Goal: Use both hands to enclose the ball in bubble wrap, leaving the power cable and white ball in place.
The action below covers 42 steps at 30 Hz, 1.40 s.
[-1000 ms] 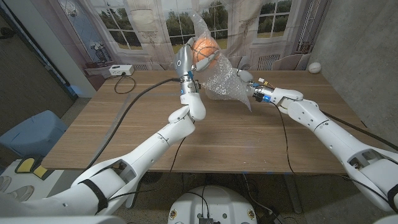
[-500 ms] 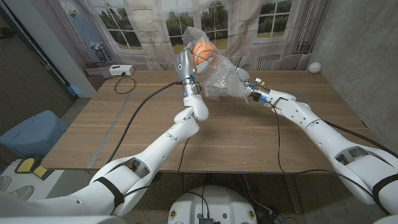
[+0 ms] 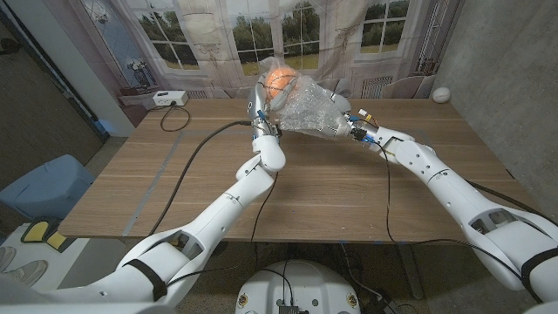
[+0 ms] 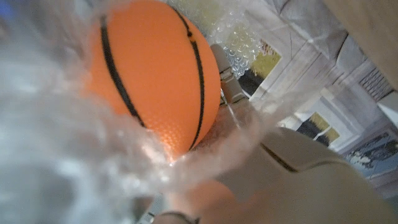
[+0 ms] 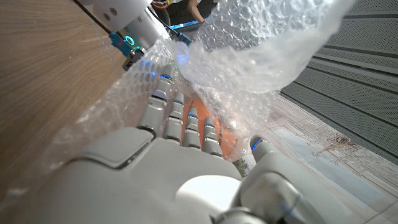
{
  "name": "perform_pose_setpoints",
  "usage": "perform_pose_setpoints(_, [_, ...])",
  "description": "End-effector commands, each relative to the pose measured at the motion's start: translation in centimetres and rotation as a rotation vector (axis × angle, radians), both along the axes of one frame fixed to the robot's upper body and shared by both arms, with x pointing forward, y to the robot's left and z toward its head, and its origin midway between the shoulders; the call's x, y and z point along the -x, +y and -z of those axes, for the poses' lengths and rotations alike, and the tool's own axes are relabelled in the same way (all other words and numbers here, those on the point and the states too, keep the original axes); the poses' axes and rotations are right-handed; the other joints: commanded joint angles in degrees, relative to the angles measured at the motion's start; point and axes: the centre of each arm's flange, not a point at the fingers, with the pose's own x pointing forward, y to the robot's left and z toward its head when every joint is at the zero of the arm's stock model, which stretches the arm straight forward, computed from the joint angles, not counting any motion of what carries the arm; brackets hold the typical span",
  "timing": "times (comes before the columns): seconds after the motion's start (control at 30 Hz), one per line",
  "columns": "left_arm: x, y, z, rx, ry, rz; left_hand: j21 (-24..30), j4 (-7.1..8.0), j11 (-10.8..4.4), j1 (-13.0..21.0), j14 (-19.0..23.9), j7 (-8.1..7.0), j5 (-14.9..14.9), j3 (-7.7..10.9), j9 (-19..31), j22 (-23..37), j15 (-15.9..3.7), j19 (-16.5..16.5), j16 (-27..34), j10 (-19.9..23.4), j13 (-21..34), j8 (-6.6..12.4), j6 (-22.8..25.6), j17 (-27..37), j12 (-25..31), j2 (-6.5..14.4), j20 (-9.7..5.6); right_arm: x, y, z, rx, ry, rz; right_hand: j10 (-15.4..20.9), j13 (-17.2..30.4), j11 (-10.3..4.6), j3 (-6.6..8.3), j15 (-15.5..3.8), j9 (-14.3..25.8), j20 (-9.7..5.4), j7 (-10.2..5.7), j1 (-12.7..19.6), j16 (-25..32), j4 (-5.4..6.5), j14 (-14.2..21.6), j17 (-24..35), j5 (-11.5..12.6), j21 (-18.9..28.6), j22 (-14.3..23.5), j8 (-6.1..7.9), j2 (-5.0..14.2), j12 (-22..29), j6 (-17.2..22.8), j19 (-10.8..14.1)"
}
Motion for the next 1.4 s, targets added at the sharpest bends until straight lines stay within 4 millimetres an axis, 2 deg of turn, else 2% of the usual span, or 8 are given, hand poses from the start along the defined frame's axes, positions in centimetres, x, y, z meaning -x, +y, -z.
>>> perform_pose_setpoints(0.03, [-2.2, -1.6, 1.4, 0.162, 0.167, 0.721, -2.19, 0.21, 1.88, 8.1, -4.6, 0.96, 0.13, -0.59, 0.34, 0.08, 2.36, -2.98, 0.28, -3.76, -0.25, -1.2, -2.55, -0.11, -0.42, 12.4, 1.73, 0.1, -0.1, 0.5, -0.046, 0.052, 0.033, 0.76, 0.16, 0.08, -0.16, 0.06, -0.4, -0.58, 0.28, -0.33, 0.18, 0.05, 0.77, 0.24, 0.29, 0.21, 0.17, -0.16, 0.12, 0.26, 0.16, -0.01])
perform_pose_setpoints(0.13, [-2.1, -1.9, 1.3, 0.184, 0.164, 0.802, -2.26, -2.06, 1.07, 10.42, -3.14, 1.17, 0.48, 1.4, 0.48, 0.05, 1.19, -1.18, 1.33, -2.09, -0.69, -0.79, -1.58, -0.55, 0.54, 13.97, 0.93, 0.1, -0.1, 0.6, -0.063, 0.061, 0.046, 0.86, 0.16, 0.16, -0.18, 0.06, -0.4, -0.7, 0.29, -0.38, 0.15, 0.06, 0.76, 0.23, 0.3, 0.08, 0.17, -0.16, 0.11, 0.27, 0.19, -0.26])
perform_pose_setpoints(0.37, [-1.5, -3.5, 0.7, 0.176, 0.145, 1.06, -9.59, 2.8, 3.32, -6.16, -13.62, 1.32, 0.17, -7.7, -0.05, 0.01, 5.45, -8.68, -0.13, -10.4, -3.29, -2.74, -8.98, -1.49, -0.79, 5.93, 5.26, 0.2, -0.2, 0.7, -0.084, 0.064, 0.06, 0.9, 0.17, 0.1, -0.22, -0.08, -0.41, -1.0, 0.33, -0.5, 0.11, 0.1, 0.8, 0.21, 0.34, -0.05, 0.16, -0.17, 0.13, 0.23, 0.32, -0.42])
perform_pose_setpoints(0.5, [-0.8, -3.6, 0.6, 0.112, 0.199, 1.063, -20.37, 6.85, 2.53, -16.38, -23.39, -1.33, 1.49, -12.26, -1.92, 0.36, 9.1, -25.04, -0.49, -16.6, -6.18, -2.82, -16.39, -2.06, -0.36, 5.61, 13.8, 0.2, -0.3, 0.7, -0.092, 0.066, 0.065, 0.9, 0.17, 0.13, -0.22, -0.18, -0.41, -1.11, 0.35, -0.53, 0.01, 0.1, 0.64, 0.2, 0.37, -0.14, 0.16, -0.18, 0.16, 0.2, 0.37, -0.54])
perform_pose_setpoints(0.8, [1.5, -1.4, 0.9, -0.013, 0.289, 0.867, -36.29, 6.2, 2.72, -20.81, -52.35, -3.48, 1.96, -14.8, -3.43, 1.42, 11.52, -54.65, -1.24, -32.64, -11.51, -2.21, -23.62, -2.45, -0.52, 7.68, 14.15, 0.4, -0.5, 0.9, -0.117, 0.069, 0.086, 1.36, 0.17, 0.31, -0.18, -0.43, -0.41, -1.46, 0.5, -0.53, 0.08, 0.06, 1.01, 0.15, 0.41, -0.17, 0.17, -0.21, 0.23, 0.31, 0.46, -0.41])
perform_pose_setpoints(0.93, [3.0, -0.4, 0.6, -0.035, 0.339, 0.748, -35.39, 6.14, 3.43, -21.58, -50.49, -2.63, 1.91, -15.19, -3.46, 1.68, 11.17, -54.84, 0.52, -32.35, -12.15, -2.07, -22.83, -2.4, 0.67, 8.18, 14.07, 0.3, -0.4, 0.8, -0.119, 0.073, 0.091, 1.71, 0.18, 0.38, -0.13, -0.6, -0.41, -1.66, 0.53, -0.48, 0.11, 0.01, 1.23, 0.12, 0.43, -0.15, 0.17, -0.17, 0.27, 0.41, 0.65, -0.27])
perform_pose_setpoints(1.1, [5.3, 0.0, 0.0, -0.07, 0.329, 0.606, -24.67, -1.05, 1.39, -14.87, -24.9, -0.66, 0.61, -13.24, -3.19, 2.91, 7.79, -27.89, 5.46, -17.27, -12.83, -1.81, -19.32, -2.43, 5.6, 8.5, 14.23, 0.1, 0.3, 0.8, -0.111, 0.083, 0.077, 1.95, 0.19, 0.47, -0.07, -0.67, -0.41, -1.79, 0.65, -0.42, 0.09, -0.05, 1.29, 0.08, 0.45, -0.18, 0.17, -0.12, 0.32, 0.45, 0.86, -0.24])
perform_pose_setpoints(1.4, [8.6, 0.0, 1.1, 0.037, 0.307, 0.444, -31.59, -2.94, 3.23, -14.55, -37.63, -2.84, 0.29, -12.51, -3.06, 1.71, 12.51, -39.78, -0.6, -22.74, -13.47, -1.72, -22.45, -2.21, 1.14, 10.07, 14.34, -0.1, 0.2, 1.8, 0.034, 0.154, 0.132, 2.2, 0.21, 0.58, 0.09, -0.54, -0.4, -1.75, 0.66, -0.41, 0.21, -0.06, 1.92, 0.05, 0.48, 0.48, 0.18, -0.2, 0.64, 0.4, 0.95, 1.76])
